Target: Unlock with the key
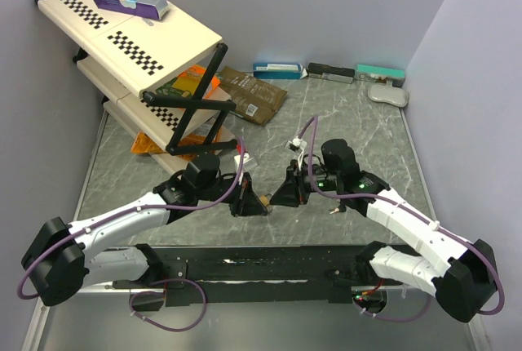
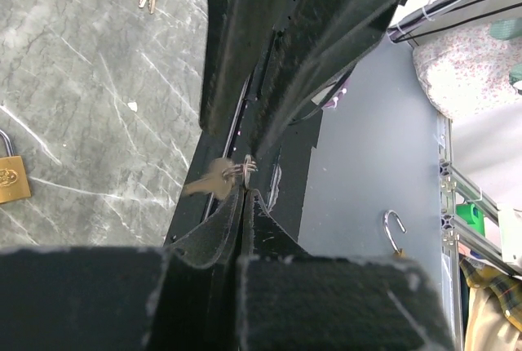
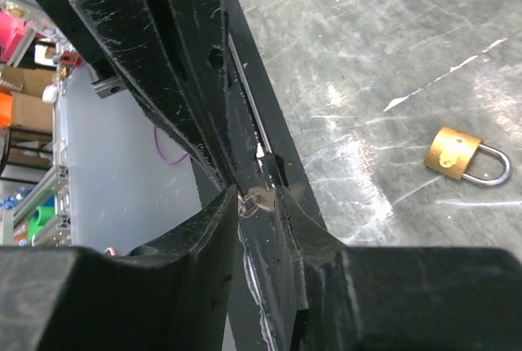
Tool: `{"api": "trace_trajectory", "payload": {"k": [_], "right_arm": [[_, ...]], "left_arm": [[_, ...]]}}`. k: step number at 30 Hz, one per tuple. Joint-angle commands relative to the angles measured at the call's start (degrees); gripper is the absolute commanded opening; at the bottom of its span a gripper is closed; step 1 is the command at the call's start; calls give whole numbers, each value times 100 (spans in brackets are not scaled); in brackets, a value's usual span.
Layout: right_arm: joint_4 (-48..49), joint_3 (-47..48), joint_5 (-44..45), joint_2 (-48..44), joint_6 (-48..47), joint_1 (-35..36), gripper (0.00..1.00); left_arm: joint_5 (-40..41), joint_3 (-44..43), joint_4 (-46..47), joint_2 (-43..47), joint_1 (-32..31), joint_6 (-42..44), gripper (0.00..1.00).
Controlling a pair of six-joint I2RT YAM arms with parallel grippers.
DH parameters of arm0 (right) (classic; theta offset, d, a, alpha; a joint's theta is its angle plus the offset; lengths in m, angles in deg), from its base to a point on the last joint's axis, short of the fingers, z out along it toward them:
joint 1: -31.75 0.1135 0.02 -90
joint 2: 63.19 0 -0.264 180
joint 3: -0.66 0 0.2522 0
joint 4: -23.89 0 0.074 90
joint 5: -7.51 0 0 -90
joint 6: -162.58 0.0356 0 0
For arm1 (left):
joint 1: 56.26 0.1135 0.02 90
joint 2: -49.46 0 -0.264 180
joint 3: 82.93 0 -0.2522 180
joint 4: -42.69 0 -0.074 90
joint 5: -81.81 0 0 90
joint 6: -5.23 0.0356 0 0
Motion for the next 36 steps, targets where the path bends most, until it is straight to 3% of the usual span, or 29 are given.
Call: {"api": "trace_trajectory", "payload": {"k": [1, 27, 31, 33, 36], "right_arm": [[241, 89, -256, 32, -13, 142, 32], [373, -201, -344, -65, 128, 274, 18], [470, -236, -397, -100, 163, 283, 10], [531, -245, -415, -118, 189, 283, 0], [681, -315, -397, -144, 260, 283, 0]], "left_arm": [[-110, -210, 103, 61, 5, 104, 1], [-154, -157, 243, 96, 5, 25, 1], [-137, -157, 252, 105, 5, 16, 1], [-93, -157, 243, 105, 5, 16, 1], [153, -166, 278, 149, 5, -2, 1]]}}
